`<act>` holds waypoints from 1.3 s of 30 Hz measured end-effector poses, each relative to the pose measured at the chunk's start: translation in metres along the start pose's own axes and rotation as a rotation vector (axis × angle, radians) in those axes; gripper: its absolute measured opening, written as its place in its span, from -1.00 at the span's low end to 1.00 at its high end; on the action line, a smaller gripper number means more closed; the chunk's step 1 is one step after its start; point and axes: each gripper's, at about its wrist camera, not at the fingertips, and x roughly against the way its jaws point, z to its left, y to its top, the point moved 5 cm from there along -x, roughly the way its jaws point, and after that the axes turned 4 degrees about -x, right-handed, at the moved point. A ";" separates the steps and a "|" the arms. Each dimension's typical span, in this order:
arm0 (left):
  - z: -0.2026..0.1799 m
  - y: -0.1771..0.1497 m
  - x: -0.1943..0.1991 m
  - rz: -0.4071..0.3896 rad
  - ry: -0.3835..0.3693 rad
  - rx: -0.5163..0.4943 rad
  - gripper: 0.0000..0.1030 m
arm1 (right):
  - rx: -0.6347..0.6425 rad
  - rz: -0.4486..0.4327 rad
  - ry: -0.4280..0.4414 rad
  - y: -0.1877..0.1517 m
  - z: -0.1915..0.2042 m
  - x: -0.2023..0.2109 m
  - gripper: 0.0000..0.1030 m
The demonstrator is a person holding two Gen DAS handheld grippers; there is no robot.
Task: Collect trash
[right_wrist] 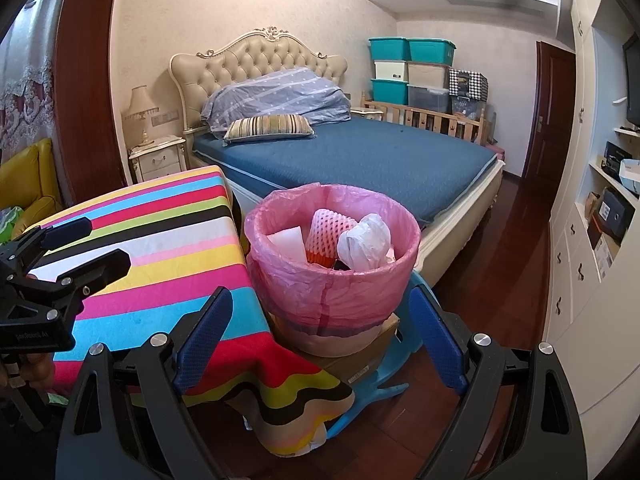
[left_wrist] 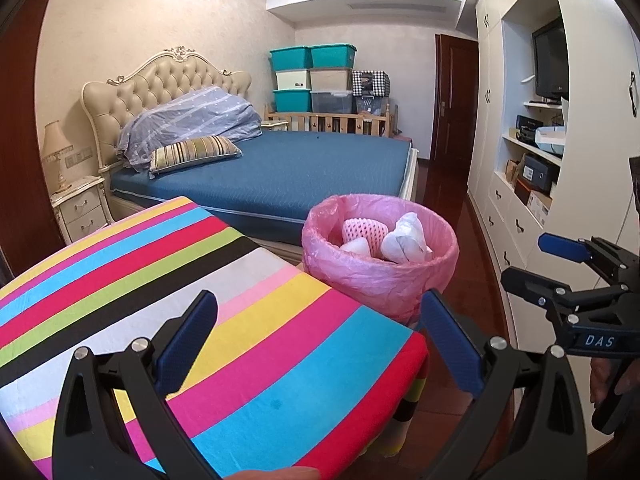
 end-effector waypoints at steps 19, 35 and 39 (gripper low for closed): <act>0.004 0.000 0.001 -0.002 0.002 0.006 0.91 | 0.012 -0.001 0.012 -0.001 0.009 0.000 0.64; 0.005 -0.001 0.000 -0.006 0.012 0.008 0.91 | 0.009 0.001 0.010 -0.001 0.008 0.000 0.64; 0.006 -0.001 -0.004 -0.002 0.003 0.014 0.91 | 0.008 0.002 0.011 -0.001 0.007 -0.001 0.64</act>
